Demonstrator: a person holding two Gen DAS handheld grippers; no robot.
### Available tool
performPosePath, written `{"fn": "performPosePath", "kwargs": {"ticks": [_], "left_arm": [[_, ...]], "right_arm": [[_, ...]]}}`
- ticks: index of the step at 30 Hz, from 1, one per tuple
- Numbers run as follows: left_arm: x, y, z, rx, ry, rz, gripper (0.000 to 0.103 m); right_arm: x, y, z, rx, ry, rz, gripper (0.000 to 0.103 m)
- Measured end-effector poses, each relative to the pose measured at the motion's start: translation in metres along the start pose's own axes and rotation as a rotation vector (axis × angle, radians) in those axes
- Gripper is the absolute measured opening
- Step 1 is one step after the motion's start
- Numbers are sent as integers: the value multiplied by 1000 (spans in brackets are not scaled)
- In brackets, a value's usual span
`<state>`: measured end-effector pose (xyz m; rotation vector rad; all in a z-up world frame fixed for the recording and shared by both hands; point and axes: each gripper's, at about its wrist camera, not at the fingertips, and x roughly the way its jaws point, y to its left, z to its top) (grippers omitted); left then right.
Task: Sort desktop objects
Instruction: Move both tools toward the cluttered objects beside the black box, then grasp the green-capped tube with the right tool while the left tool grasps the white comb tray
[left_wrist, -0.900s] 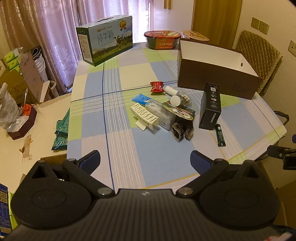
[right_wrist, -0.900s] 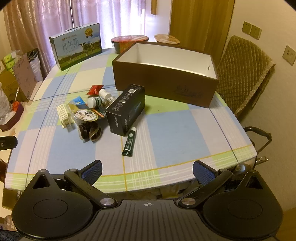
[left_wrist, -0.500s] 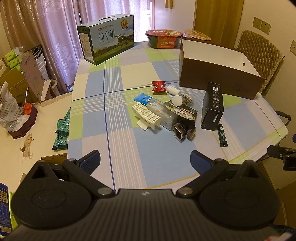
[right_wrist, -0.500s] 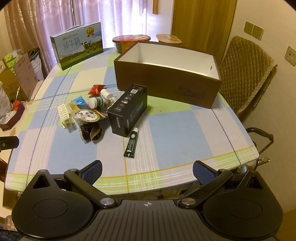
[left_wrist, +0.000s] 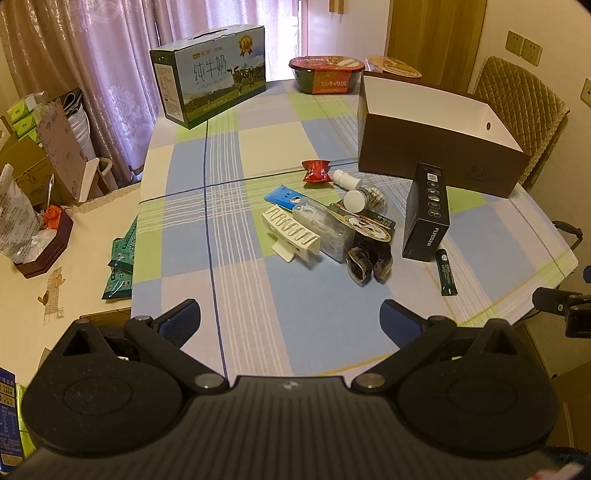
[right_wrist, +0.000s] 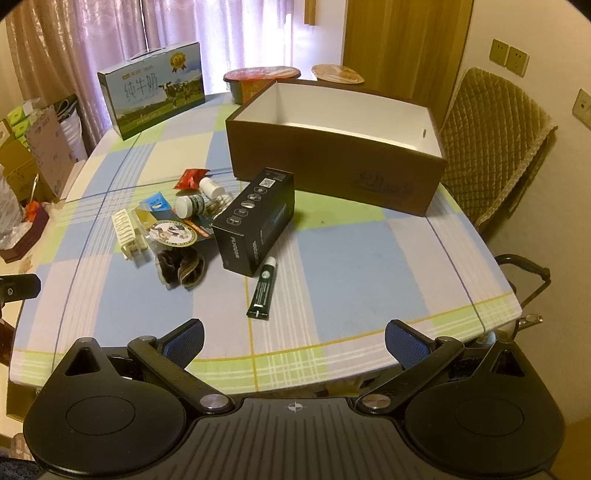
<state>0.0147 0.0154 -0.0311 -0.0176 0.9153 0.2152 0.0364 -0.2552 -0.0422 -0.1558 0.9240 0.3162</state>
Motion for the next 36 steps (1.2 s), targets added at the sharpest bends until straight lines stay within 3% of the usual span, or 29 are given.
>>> {"fn": "performPosePath", "kwargs": {"ticks": [16, 26, 32, 33, 36], "left_arm": [[12, 1, 12, -10, 9, 14, 102], [37, 8, 18, -36, 41, 30, 102], [55, 12, 20, -31, 53, 16, 102], [58, 13, 20, -30, 52, 16, 102], [69, 17, 21, -28, 57, 18, 102]], "right_arm": [[21, -3, 12, 10, 16, 37, 101], [45, -3, 18, 20, 33, 106, 101], [69, -6, 20, 0, 41, 91, 101], [73, -6, 20, -7, 44, 85, 100], [89, -5, 20, -24, 68, 86, 86]]}}
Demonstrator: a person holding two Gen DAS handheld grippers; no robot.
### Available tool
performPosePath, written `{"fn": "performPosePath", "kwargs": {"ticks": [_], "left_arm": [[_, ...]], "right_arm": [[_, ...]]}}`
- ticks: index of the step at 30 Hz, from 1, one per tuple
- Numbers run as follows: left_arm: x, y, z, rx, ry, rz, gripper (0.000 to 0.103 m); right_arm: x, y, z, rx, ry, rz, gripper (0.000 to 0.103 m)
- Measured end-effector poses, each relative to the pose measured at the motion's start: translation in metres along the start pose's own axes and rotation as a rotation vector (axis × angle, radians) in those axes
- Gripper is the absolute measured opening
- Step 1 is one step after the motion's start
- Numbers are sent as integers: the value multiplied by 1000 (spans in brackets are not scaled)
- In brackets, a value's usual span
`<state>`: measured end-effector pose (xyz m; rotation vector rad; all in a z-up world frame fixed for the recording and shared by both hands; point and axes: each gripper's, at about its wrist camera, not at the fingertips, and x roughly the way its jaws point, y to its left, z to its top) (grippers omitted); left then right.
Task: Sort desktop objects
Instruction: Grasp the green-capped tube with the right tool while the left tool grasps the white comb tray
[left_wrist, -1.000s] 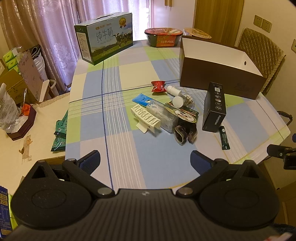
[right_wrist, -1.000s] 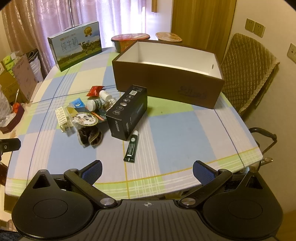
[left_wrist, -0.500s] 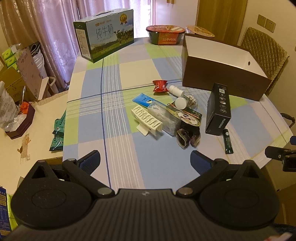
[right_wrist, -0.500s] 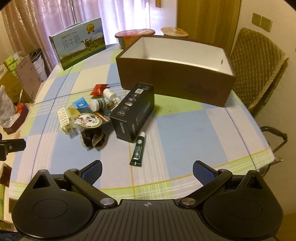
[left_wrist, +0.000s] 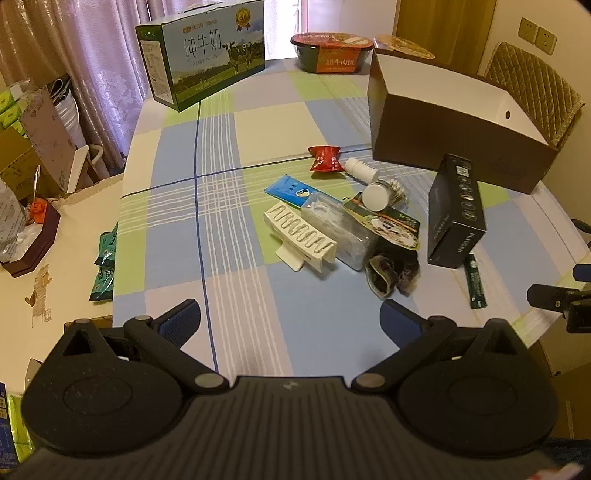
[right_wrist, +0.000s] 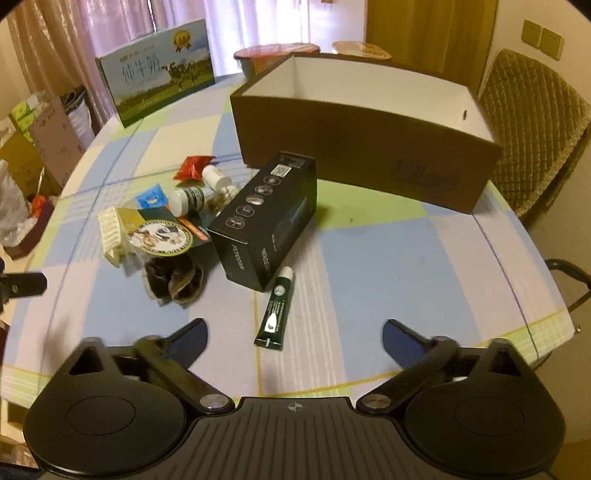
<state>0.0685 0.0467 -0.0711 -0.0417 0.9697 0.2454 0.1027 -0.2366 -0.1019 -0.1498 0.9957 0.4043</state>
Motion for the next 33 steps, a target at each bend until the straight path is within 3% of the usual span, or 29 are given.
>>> {"fn": "performPosePath", "kwargs": {"ticks": [3, 9, 18, 24, 27, 33], "left_arm": [[10, 4, 4, -3, 3, -6, 102], [29, 6, 12, 1, 6, -4, 102], [55, 7, 17, 14, 24, 2, 101], [66, 12, 18, 10, 31, 16, 101], [70, 12, 19, 11, 31, 21, 101], [79, 13, 22, 38, 21, 25, 100]], "right_arm": [[16, 1, 0, 3, 20, 11, 81], [45, 3, 3, -4, 41, 25, 57], [77, -2, 6, -8, 56, 35, 38], [86, 0, 8, -50, 21, 32, 31], [89, 3, 9, -105, 16, 2, 16], [86, -17, 8, -109, 26, 6, 15]]}}
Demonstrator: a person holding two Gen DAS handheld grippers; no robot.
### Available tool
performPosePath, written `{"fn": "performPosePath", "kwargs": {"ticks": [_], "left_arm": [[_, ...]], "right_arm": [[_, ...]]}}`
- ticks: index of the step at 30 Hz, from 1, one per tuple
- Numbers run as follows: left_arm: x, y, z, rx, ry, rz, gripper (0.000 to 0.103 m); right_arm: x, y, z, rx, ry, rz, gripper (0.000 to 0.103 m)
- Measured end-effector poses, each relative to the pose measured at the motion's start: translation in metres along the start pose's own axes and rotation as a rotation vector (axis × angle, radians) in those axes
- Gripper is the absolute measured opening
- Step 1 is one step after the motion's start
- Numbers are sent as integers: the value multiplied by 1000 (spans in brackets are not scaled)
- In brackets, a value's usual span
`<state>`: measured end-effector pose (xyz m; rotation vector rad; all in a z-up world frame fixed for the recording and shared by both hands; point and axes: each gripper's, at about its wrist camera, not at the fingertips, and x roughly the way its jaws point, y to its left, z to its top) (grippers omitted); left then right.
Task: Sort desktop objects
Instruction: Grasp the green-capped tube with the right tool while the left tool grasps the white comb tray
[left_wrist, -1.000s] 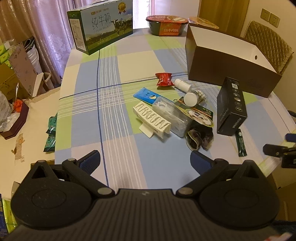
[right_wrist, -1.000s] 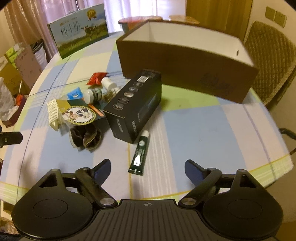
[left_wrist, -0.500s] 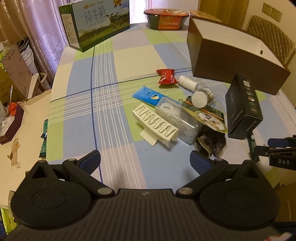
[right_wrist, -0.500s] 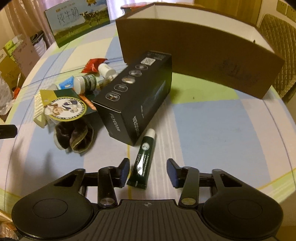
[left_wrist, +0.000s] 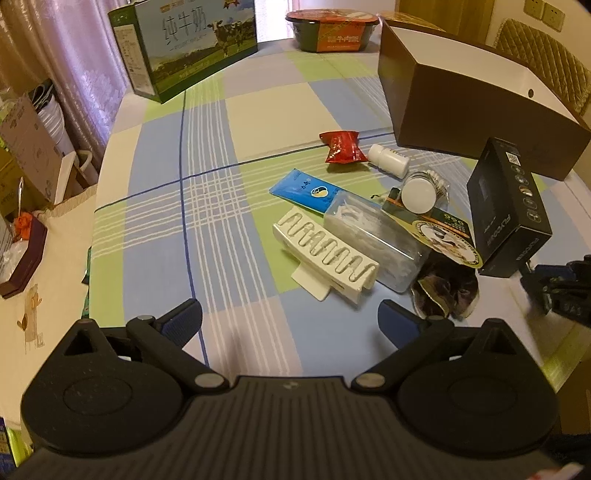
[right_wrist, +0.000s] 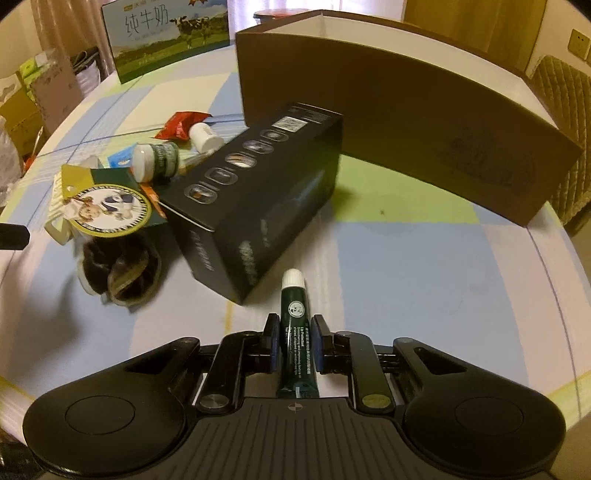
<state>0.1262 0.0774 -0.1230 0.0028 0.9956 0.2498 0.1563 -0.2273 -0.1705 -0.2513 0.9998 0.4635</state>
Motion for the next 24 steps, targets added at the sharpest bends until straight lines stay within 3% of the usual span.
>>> {"fn": "performPosePath", "kwargs": {"ticks": [5, 11, 15, 18, 24], "left_arm": [[8, -1, 1, 64, -20, -40, 99], [20, 0, 7, 205, -62, -138, 99], [34, 0, 16, 307, -70, -209, 99], [45, -2, 19, 364, -70, -218, 99], [55, -3, 27, 415, -91, -263, 99]], "right_arm": [[-5, -30, -6, 40, 11, -24, 15], [-12, -61, -13, 95, 16, -54, 15], [-15, -67, -16, 103, 16, -60, 15], [-17, -68, -19, 101, 12, -60, 15], [-17, -70, -19, 107, 15, -58, 15]]}}
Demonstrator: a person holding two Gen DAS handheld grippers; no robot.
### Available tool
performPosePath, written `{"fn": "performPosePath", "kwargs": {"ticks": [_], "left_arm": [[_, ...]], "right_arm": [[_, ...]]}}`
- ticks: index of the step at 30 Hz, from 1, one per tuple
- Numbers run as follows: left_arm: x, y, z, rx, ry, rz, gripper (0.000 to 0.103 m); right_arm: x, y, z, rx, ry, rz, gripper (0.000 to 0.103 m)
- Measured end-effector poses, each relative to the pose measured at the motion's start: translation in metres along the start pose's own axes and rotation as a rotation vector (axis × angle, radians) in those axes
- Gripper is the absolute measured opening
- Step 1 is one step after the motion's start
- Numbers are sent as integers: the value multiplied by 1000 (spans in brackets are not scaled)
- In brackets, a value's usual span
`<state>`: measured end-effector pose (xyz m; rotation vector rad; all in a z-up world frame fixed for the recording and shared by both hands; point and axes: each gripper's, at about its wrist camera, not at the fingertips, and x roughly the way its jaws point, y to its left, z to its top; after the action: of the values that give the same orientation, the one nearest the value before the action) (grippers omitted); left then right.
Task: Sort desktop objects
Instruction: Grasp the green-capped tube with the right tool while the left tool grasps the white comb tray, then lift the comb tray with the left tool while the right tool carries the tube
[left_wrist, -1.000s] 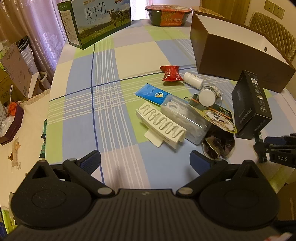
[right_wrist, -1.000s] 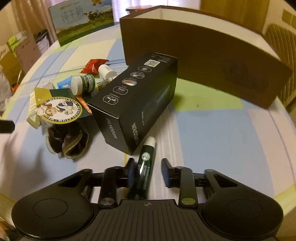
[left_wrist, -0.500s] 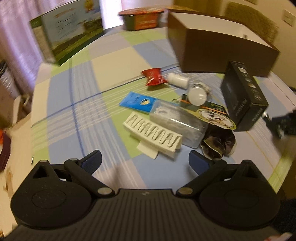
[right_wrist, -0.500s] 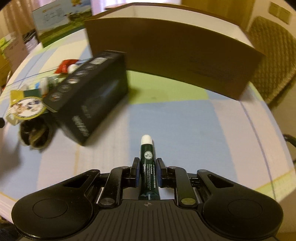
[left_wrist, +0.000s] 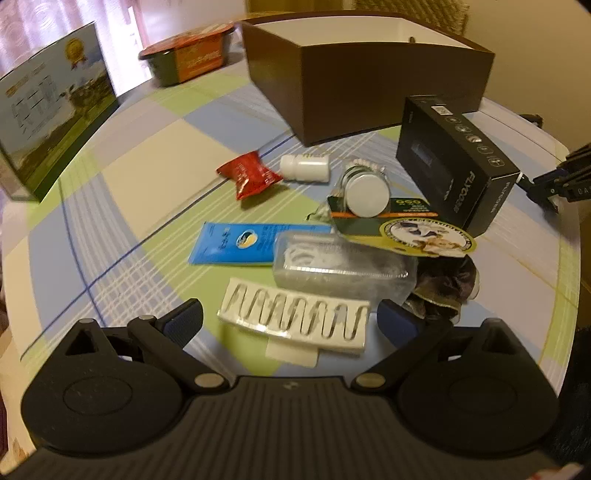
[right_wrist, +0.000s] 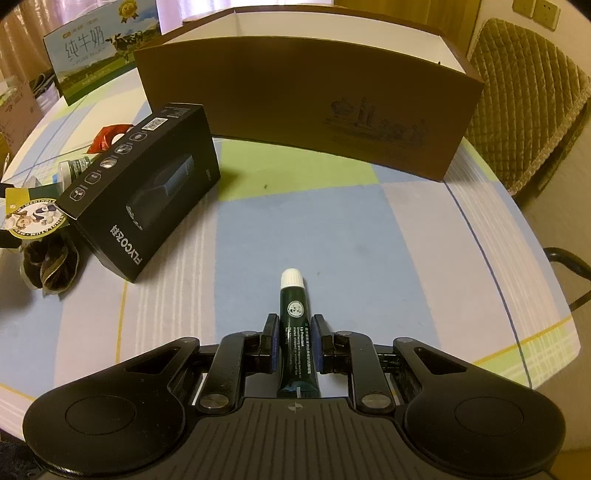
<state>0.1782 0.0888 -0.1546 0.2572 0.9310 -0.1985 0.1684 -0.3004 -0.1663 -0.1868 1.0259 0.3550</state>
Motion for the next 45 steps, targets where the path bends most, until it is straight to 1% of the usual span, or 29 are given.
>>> {"fn": "performPosePath", "kwargs": {"ticks": [4, 9, 15, 22, 30, 37, 41, 45], "left_arm": [[4, -3, 3, 49, -6, -15, 99], [8, -6, 3, 68, 3, -12, 87], [6, -8, 1, 53, 7, 7, 87], [3, -10, 0, -5, 25, 51, 87], [-10, -12, -3, -75, 21, 96, 87], [-22, -17, -10, -162, 19, 124, 87], [-31, -20, -10, -205, 9, 143, 87], [-48, -22, -6, -252, -17, 170, 87]], "right_arm": [[0, 0, 0, -5, 1, 1, 15], [0, -1, 0, -10, -6, 2, 15], [3, -1, 4, -21, -15, -1, 15], [5, 0, 8, -46, -25, -5, 15], [5, -1, 8, -94, -48, 11, 15], [6, -3, 11, -110, -33, 28, 14], [5, -8, 15, -98, -7, 61, 13], [-2, -14, 22, -75, -4, 107, 13]]}}
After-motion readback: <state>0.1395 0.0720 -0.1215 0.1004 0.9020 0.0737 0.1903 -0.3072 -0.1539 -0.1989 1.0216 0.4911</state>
